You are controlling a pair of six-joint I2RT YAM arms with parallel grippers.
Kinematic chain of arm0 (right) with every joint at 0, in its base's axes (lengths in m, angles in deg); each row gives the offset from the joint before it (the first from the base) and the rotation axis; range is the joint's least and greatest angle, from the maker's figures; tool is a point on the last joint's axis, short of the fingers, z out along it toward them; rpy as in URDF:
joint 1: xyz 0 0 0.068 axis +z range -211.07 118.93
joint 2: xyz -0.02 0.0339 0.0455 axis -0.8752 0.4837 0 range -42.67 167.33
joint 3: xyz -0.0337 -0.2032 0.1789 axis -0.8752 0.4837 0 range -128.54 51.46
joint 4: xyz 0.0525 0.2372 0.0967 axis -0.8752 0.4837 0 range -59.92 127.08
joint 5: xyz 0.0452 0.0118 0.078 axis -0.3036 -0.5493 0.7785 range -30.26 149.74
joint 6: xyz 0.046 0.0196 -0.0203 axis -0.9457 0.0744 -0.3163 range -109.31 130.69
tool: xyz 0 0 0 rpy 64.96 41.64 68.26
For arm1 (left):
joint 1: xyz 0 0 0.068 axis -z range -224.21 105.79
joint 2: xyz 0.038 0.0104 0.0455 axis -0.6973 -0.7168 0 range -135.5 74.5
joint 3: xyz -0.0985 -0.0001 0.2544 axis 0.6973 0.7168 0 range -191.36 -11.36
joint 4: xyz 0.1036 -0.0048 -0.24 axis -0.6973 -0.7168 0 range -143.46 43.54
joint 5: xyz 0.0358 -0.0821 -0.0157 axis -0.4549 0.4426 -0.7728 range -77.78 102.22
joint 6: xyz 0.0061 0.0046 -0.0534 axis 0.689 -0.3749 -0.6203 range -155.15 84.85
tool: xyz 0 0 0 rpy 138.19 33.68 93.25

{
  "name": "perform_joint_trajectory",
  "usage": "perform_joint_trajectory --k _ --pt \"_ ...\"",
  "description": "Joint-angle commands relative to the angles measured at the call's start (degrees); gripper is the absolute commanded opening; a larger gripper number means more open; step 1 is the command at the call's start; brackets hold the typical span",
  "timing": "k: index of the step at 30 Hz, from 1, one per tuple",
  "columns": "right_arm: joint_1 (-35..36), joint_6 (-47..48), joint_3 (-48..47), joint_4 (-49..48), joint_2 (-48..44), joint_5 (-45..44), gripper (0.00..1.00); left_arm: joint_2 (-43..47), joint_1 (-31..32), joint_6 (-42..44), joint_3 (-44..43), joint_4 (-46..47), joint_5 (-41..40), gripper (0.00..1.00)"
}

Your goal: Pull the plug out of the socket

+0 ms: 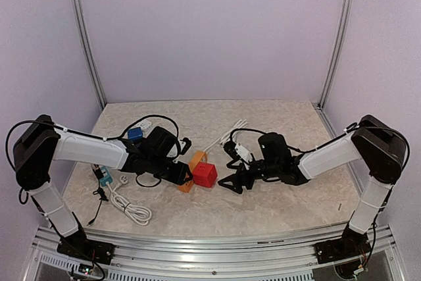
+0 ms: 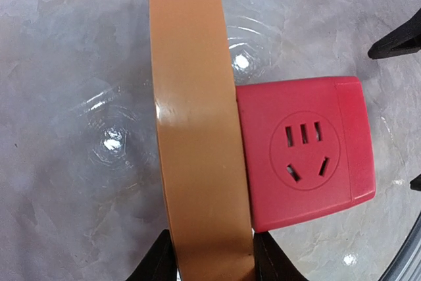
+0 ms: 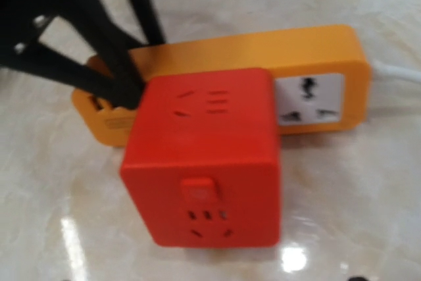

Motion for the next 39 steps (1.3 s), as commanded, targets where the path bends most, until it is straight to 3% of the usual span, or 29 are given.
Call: perform_joint_trajectory --k 1,14,27,39 --pt "2.38 2.79 -1.41 1.74 2.35 -1.76 0.88 -0.98 1.70 2.69 0.16 -2.44 1.77 0.34" --pt "4.35 2.86 -9.92 5.52 8.73 -8.87 0.89 -1.45 2.94 3.02 -0.24 -2.28 2.08 0.29" --pt "7.71 4.85 -14.87 8.98 12.40 -12.95 0.82 -2.63 2.93 2.66 -1.47 -1.90 2.74 0.26" --pt "7.67 3.79 -9.29 8.91 6.79 -16.13 0.39 -4.33 0.69 0.34 -1.62 -2.80 1.41 0.21"
